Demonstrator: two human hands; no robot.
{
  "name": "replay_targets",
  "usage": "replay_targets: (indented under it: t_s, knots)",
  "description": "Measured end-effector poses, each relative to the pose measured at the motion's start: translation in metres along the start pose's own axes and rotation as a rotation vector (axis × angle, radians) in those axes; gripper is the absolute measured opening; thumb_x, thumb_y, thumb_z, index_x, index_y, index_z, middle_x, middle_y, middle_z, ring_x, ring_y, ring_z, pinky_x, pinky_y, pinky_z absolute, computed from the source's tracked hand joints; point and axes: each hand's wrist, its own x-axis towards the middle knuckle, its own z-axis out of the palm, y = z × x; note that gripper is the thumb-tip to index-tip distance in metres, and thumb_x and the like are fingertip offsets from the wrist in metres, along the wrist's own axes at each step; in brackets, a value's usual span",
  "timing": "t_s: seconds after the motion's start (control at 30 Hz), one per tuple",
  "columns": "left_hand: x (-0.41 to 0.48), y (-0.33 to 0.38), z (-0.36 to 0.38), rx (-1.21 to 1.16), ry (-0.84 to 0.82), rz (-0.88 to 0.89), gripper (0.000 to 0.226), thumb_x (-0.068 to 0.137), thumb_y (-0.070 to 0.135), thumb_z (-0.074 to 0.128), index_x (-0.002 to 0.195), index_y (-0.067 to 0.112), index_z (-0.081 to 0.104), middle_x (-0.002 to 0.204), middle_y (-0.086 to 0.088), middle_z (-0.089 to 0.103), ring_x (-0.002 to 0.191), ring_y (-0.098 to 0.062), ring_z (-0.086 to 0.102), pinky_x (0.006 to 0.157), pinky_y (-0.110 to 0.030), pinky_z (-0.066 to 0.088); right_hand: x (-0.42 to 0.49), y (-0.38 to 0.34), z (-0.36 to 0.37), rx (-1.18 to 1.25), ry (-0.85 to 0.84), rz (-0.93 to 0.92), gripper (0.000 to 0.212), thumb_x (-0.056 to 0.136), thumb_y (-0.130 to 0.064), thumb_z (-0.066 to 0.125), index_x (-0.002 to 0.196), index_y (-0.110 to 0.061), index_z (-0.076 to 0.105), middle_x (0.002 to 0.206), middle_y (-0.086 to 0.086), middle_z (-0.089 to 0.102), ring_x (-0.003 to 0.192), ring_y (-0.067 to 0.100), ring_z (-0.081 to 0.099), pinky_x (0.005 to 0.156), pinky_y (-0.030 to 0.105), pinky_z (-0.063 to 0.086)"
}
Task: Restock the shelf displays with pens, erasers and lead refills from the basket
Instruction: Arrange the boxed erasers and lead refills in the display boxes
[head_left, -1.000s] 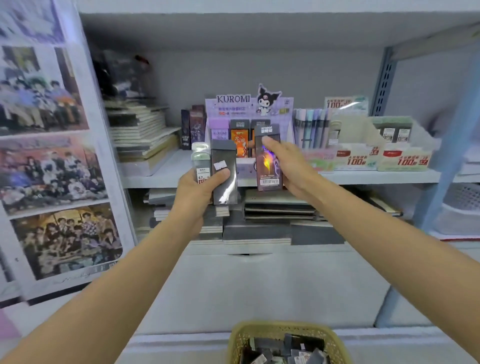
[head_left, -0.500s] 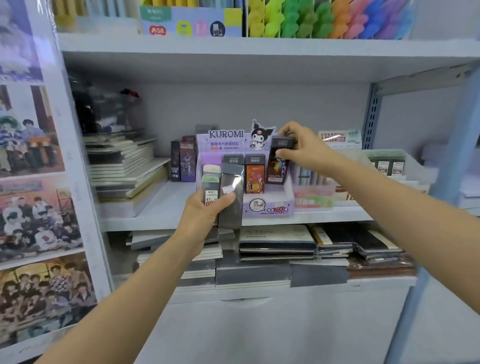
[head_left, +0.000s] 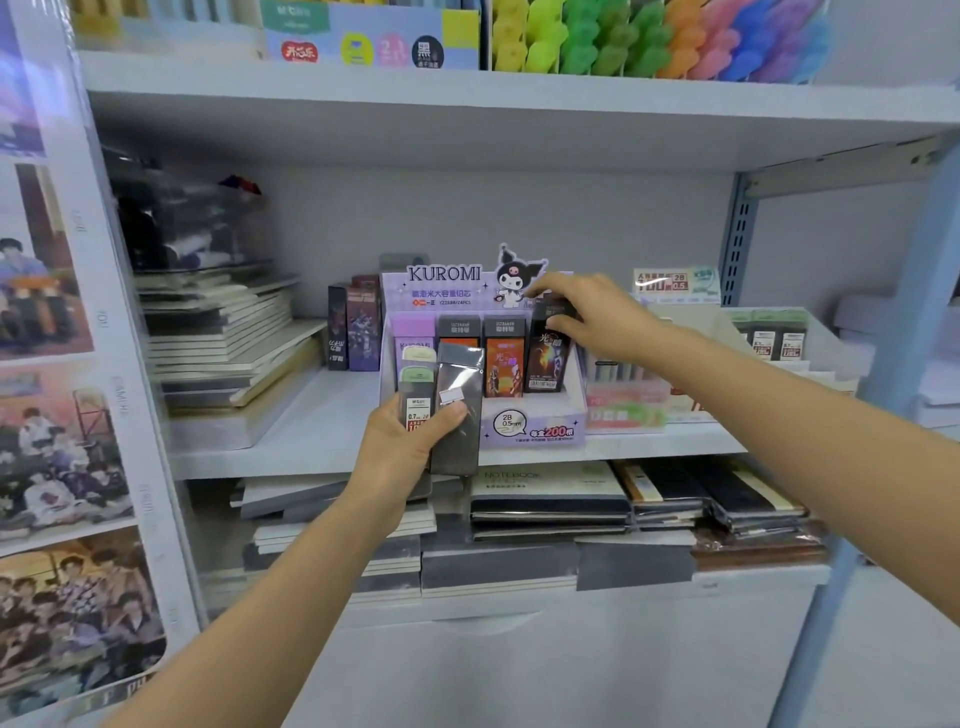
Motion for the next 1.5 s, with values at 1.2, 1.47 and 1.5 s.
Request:
replay_targets:
  t_s: [1.2, 1.47, 1.5]
  knots:
    - [-0.026, 0.027, 0.034, -0.018, -0.071, -0.029, 0.041, 0.074, 0.050, 0.071, 0.104, 0.022, 0.068, 0.088, 0.000, 0.076, 0.071, -0.012, 0.070, 0.048, -0.021, 0.049, -0.048, -0.049, -0.002, 0.992, -0.174, 0.231, 0.028, 0.094, -0.010, 0.061, 0.121, -0.011, 0.058, 0.086, 0.006, 0.071, 0.060, 0.009, 0.064, 0.056, 0.017, 0.051]
    - [-0.029, 0.040, 0.039, -0.187, -0.103, -0.155, 0.018, 0.097, 0.016, 0.048, 0.101, 0.010, 0.065, 0.088, -0.010, 0.072, 0.058, -0.014, 0.058, 0.037, -0.020, 0.035, -0.058, -0.033, -0.018, 0.835, -0.128, 0.145, 0.009, 0.095, -0.015, 0.058, 0.103, -0.014, 0.054, 0.098, 0.005, 0.062, 0.071, 0.011, 0.062, 0.067, 0.023, 0.052]
    - [-0.028, 0.041, 0.040, -0.200, -0.094, -0.162, 0.020, 0.096, 0.012, 0.043, 0.101, 0.010, 0.063, 0.089, -0.012, 0.072, 0.063, -0.016, 0.059, 0.037, -0.021, 0.035, -0.057, -0.031, -0.022, 0.797, -0.097, 0.142, 0.013, 0.094, -0.008, 0.056, 0.105, -0.014, 0.053, 0.106, 0.004, 0.060, 0.077, 0.011, 0.066, 0.068, 0.025, 0.055]
